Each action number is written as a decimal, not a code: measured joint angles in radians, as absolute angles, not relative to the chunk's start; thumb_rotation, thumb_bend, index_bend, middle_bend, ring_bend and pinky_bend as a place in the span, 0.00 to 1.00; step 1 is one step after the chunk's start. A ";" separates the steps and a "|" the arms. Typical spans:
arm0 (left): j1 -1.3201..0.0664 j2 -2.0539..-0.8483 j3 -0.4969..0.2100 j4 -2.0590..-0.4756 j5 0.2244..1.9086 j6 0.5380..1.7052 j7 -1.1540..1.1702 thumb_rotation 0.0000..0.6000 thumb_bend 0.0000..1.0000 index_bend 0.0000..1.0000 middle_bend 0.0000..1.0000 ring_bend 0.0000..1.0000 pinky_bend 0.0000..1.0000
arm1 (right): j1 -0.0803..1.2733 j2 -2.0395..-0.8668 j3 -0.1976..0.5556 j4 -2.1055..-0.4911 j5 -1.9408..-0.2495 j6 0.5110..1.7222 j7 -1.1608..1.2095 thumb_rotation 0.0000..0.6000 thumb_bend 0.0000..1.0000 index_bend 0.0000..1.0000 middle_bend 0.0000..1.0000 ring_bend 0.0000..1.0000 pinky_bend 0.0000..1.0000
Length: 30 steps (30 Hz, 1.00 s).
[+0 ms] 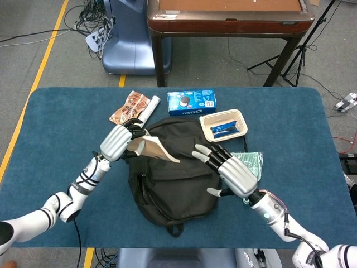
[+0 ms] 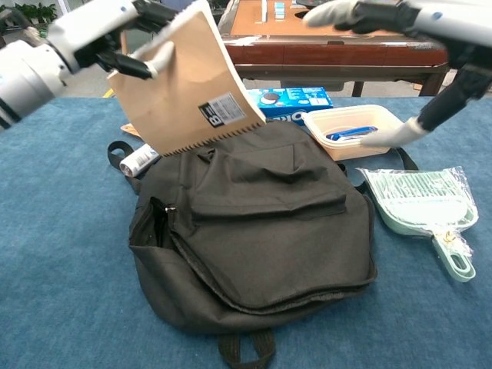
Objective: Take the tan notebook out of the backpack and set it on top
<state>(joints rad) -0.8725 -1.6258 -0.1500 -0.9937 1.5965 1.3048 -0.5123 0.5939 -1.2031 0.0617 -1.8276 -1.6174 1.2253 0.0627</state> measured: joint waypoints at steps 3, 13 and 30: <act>-0.897 -1.674 -0.155 -0.926 1.581 1.254 -0.491 1.00 0.44 0.41 0.47 0.34 0.23 | 0.578 -1.191 0.074 -1.829 -1.606 1.245 0.078 1.00 0.01 0.00 0.00 0.00 0.00; -0.912 -1.737 -0.156 -0.846 1.541 1.192 -0.443 1.00 0.26 0.04 0.03 0.04 0.11 | 0.554 -1.180 0.091 -1.813 -1.586 1.258 0.101 1.00 0.01 0.00 0.00 0.00 0.00; -0.746 -1.473 -0.144 -1.204 1.494 1.290 -0.315 1.00 0.26 0.04 0.02 0.02 0.10 | 0.516 -1.092 0.106 -1.814 -1.504 1.235 0.089 1.00 0.04 0.00 0.00 0.00 0.00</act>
<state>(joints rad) -0.7457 -1.4727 -0.1439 -1.2040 1.4938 1.2899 -0.3145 0.5161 -1.0925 0.1057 -1.8140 -1.5039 1.2352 0.0894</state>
